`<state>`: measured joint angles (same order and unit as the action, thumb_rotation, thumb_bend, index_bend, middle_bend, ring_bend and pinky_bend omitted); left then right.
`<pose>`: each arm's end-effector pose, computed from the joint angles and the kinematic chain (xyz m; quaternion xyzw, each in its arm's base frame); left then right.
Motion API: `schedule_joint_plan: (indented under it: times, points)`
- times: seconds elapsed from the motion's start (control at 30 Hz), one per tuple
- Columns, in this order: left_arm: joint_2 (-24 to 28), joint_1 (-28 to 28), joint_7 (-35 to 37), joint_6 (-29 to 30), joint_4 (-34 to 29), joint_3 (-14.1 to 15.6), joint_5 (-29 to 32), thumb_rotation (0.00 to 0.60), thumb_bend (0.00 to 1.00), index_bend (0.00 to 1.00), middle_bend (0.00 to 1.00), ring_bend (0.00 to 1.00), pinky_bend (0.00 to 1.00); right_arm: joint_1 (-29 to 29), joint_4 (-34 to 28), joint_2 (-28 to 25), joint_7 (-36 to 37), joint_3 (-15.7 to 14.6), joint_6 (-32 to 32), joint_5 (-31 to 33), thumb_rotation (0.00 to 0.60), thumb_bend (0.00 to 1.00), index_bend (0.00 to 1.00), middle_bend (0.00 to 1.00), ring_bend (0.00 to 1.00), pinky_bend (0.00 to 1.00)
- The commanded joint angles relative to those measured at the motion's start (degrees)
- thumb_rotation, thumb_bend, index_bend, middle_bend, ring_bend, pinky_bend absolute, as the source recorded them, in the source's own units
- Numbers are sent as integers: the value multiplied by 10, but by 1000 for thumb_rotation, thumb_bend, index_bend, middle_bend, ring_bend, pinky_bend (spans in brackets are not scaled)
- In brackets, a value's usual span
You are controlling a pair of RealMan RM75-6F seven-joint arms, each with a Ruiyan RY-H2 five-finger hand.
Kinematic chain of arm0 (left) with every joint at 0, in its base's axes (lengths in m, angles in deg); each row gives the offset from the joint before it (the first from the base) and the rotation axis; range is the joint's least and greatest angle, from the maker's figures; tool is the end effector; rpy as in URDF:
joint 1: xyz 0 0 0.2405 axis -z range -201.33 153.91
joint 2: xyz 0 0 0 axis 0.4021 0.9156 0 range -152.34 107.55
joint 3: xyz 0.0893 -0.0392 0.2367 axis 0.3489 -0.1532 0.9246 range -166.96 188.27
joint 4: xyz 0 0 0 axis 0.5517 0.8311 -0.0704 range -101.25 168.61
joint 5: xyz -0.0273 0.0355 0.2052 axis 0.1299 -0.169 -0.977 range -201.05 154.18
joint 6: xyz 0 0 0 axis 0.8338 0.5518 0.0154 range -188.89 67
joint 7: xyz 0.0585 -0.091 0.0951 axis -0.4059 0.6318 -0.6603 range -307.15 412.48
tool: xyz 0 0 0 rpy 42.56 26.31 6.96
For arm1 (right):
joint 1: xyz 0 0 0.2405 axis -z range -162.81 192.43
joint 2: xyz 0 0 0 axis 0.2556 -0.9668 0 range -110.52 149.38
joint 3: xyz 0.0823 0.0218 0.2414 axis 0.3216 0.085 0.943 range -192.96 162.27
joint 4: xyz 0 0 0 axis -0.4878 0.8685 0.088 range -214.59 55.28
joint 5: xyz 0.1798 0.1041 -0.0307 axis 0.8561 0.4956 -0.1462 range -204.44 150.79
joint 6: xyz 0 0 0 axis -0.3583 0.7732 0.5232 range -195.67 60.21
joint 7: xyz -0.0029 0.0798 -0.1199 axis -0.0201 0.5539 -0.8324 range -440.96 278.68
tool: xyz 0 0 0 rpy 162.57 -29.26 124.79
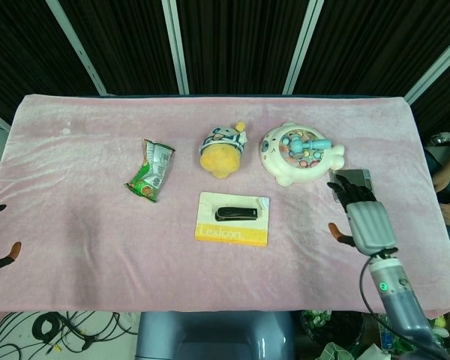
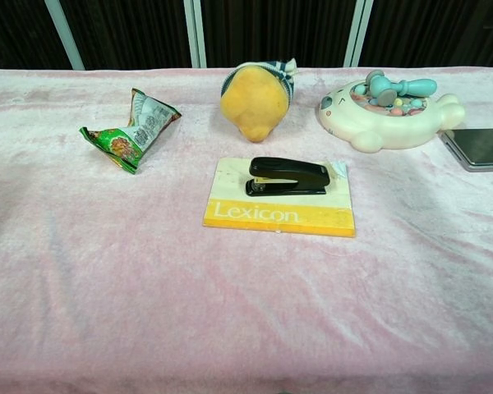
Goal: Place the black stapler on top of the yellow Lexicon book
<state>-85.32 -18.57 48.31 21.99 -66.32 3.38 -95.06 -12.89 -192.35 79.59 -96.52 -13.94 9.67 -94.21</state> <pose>-0.3132 0.1928 0.1695 -0.5088 -0.4474 -0.3693 0.6361 -0.2062 -0.2615 0.1378 0.6437 -0.4012 0.3876 0.5240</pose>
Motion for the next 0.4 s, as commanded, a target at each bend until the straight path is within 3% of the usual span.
schedule_joint_plan:
  times: [0.03,0.23,0.4]
  points:
    - [-3,-1,-4,5,5,2,-6,600,306,168,30,0,5,131,162,29,145,-76,120,-143,600,238,155,62,156,159]
    - [-4,-1,-12,5,13,10,-20,600,306,168,28,0,5,161,244,66,158,-65,133,-128,600,237,131,62,146,159]
    - [-1,1,-5,8,21,17,-49,600,306,167,29,0,3,167,260,76,148,-48,124,-119,600,237,131,62,143,159]
